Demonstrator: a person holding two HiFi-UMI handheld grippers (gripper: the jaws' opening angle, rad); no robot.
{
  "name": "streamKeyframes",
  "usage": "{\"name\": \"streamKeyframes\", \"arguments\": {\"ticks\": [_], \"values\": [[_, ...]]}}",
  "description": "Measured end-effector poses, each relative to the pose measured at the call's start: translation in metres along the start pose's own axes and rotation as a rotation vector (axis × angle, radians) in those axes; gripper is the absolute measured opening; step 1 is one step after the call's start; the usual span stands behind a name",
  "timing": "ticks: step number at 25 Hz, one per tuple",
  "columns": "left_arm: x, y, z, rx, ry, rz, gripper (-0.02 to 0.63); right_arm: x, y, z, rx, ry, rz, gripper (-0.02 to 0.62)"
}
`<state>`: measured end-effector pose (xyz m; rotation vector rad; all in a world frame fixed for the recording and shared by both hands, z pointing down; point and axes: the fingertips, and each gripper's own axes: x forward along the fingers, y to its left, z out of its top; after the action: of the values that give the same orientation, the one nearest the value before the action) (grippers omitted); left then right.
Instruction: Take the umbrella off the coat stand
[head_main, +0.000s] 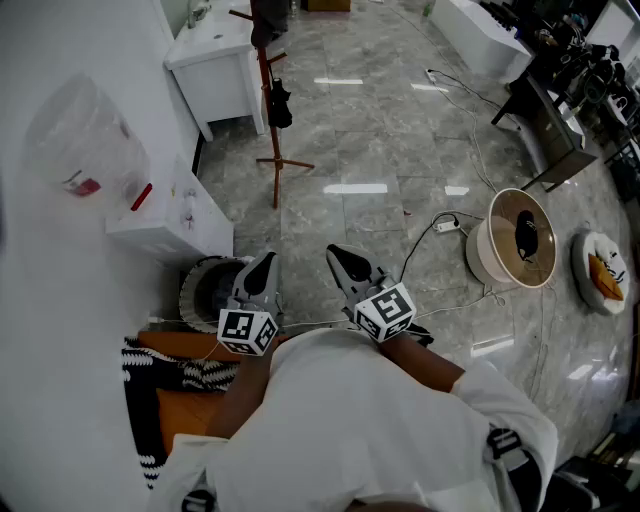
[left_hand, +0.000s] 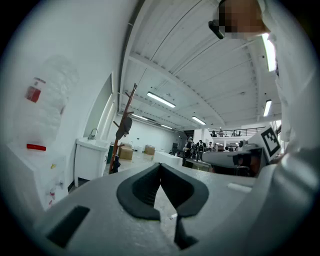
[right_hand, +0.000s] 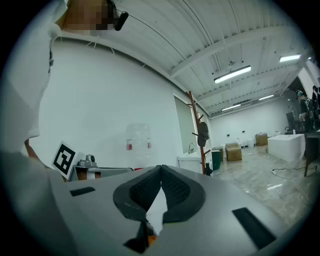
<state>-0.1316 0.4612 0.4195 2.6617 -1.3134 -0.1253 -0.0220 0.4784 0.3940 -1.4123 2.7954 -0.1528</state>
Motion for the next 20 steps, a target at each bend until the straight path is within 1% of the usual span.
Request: {"name": "streamKeyframes", "arguments": {"ticks": [5,11,16,20], "values": [[-0.019,0.005,-0.004,0.000,0.019,-0.012,0.009,-0.010,0.007,-0.003,0.004,-0.002,-0.034,0.014],[-0.028,0.001,-0.004,-0.008,0.007,-0.025,0.009,-0.017,0.012,-0.008,0.012,0.003,-0.063,0.014],[-0.037,-0.001,-0.016,-0.027,0.016,-0.032,0.009,-0.029,0.015,-0.018,0.070,0.008,-0.076,0.015],[-0.037,-0.002,-0.029,-0.051,0.027,-0.027,0.009,-0.047,0.006,-0.023,0.060,0.032,-0.131,0.015]]}}
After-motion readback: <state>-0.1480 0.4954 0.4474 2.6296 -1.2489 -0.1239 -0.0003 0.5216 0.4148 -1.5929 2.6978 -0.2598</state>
